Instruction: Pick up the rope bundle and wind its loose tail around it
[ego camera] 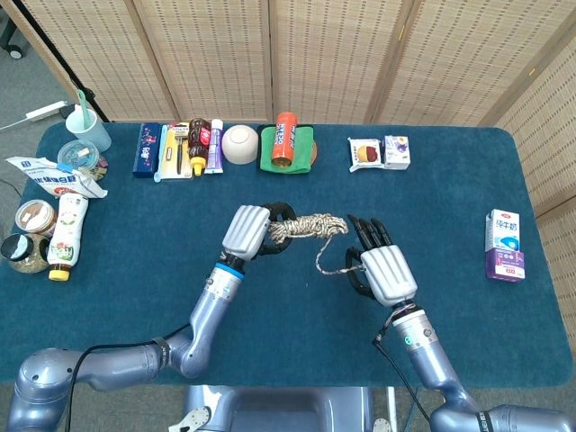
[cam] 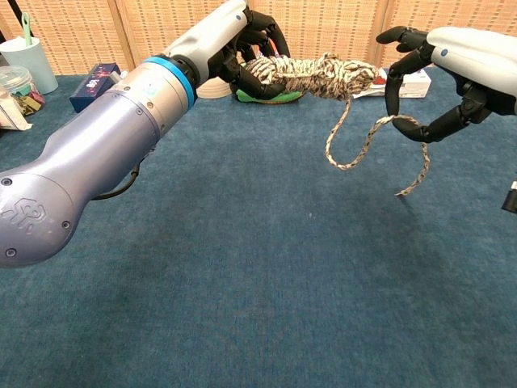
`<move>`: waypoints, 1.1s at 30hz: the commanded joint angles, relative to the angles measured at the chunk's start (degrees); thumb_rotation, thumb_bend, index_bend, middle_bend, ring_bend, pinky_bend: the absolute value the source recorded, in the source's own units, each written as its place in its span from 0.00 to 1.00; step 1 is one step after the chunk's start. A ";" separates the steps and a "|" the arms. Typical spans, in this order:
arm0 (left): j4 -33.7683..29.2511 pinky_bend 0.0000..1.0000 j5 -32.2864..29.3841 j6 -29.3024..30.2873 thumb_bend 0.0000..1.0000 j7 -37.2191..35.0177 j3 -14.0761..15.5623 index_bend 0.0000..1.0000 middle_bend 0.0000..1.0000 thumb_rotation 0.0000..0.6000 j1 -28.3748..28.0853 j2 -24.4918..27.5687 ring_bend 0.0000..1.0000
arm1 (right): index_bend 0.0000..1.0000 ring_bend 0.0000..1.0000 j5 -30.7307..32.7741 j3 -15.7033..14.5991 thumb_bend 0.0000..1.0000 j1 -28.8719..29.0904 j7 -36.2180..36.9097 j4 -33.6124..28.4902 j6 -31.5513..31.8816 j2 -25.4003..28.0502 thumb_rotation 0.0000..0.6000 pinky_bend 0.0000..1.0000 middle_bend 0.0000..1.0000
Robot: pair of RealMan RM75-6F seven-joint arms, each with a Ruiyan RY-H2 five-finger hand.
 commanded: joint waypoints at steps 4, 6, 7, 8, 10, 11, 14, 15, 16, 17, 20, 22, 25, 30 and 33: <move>0.95 0.64 0.27 -0.49 0.35 0.02 -0.27 0.72 0.53 1.00 -0.41 -0.58 0.53 | 0.71 0.00 -2.27 -0.82 0.53 -0.61 -1.77 -3.18 0.34 0.45 1.00 0.00 0.00; 1.31 0.64 0.35 -0.68 0.35 0.36 -0.19 0.72 0.53 1.00 -0.50 -0.73 0.53 | 0.71 0.00 -2.85 -0.76 0.53 -0.64 -2.43 -4.14 0.38 0.52 1.00 0.00 0.00; 1.55 0.64 0.39 -0.91 0.35 0.69 -0.01 0.72 0.53 1.00 -0.54 -0.71 0.53 | 0.71 0.00 -3.32 -0.69 0.53 -0.57 -2.77 -4.78 0.41 0.53 1.00 0.00 0.00; 1.89 0.64 0.46 -1.05 0.36 1.03 0.14 0.72 0.53 1.00 -0.57 -0.73 0.53 | 0.71 0.00 -3.66 -0.62 0.53 -0.53 -3.29 -5.57 0.43 0.63 1.00 0.00 0.00; 2.39 0.64 0.61 -1.18 0.36 1.23 0.30 0.72 0.53 1.00 -0.59 -0.83 0.53 | 0.71 0.00 -4.00 -0.44 0.53 -0.47 -4.02 -6.66 0.41 0.78 1.00 0.00 0.00; 2.64 0.64 0.67 -1.27 0.35 1.25 0.36 0.72 0.53 1.00 -0.59 -0.89 0.53 | 0.71 0.00 -4.13 -0.30 0.53 -0.42 -4.30 -7.26 0.39 0.83 1.00 0.00 0.00; 3.54 0.64 0.92 -1.47 0.35 1.15 0.54 0.72 0.53 1.00 -0.62 -1.16 0.53 | 0.71 0.00 -4.03 0.40 0.53 -0.06 -5.34 -9.29 0.07 1.13 1.00 0.00 0.00; 3.86 0.64 1.04 -1.56 0.36 1.16 0.64 0.72 0.53 1.00 -0.65 -1.24 0.53 | 0.71 0.00 -3.84 0.75 0.53 0.14 -5.75 -9.94 -0.10 1.26 1.00 0.00 0.00; 4.26 0.64 1.20 -1.72 0.36 1.20 0.81 0.72 0.53 1.00 -0.68 -1.32 0.53 | 0.71 0.00 -3.49 1.32 0.53 0.43 -6.32 -10.80 -0.29 1.41 1.00 0.00 0.00; 4.54 0.64 1.36 -1.82 0.36 1.19 0.93 0.72 0.53 1.00 -0.71 -1.38 0.53 | 0.71 0.00 -3.17 1.77 0.53 0.69 -6.84 -11.41 -0.43 1.50 1.00 0.00 0.00; 5.56 0.64 2.42 -1.96 0.36 1.30 1.85 0.72 0.53 1.00 -0.68 -1.45 0.53 | 0.71 0.00 -1.55 3.57 0.53 2.00 -9.20 -13.24 -1.18 1.57 1.00 0.00 0.00; 6.01 0.64 3.03 -2.07 0.36 1.30 2.44 0.72 0.53 1.00 -0.54 -1.36 0.53 | 0.71 0.00 0.43 4.68 0.53 2.87 -10.48 -14.35 -1.85 1.49 1.00 0.00 0.00; 6.70 0.64 3.77 -2.41 0.35 1.14 3.20 0.72 0.53 1.00 -0.28 -1.04 0.53 | 0.71 0.00 4.35 6.61 0.53 4.46 -12.12 -16.29 -3.02 1.47 1.00 0.00 0.00; 7.05 0.64 4.92 -4.46 0.35 -0.41 4.62 0.73 0.53 1.00 -0.11 0.16 0.53 | 0.71 0.00 10.14 9.26 0.53 7.01 -14.49 -17.62 -4.00 1.18 1.00 0.00 0.00; 7.00 0.64 5.48 -5.35 0.35 -1.05 5.37 0.73 0.53 1.00 0.10 0.89 0.53 | 0.71 0.00 13.39 10.64 0.53 8.50 -15.78 -17.81 -4.12 0.93 1.00 0.00 0.00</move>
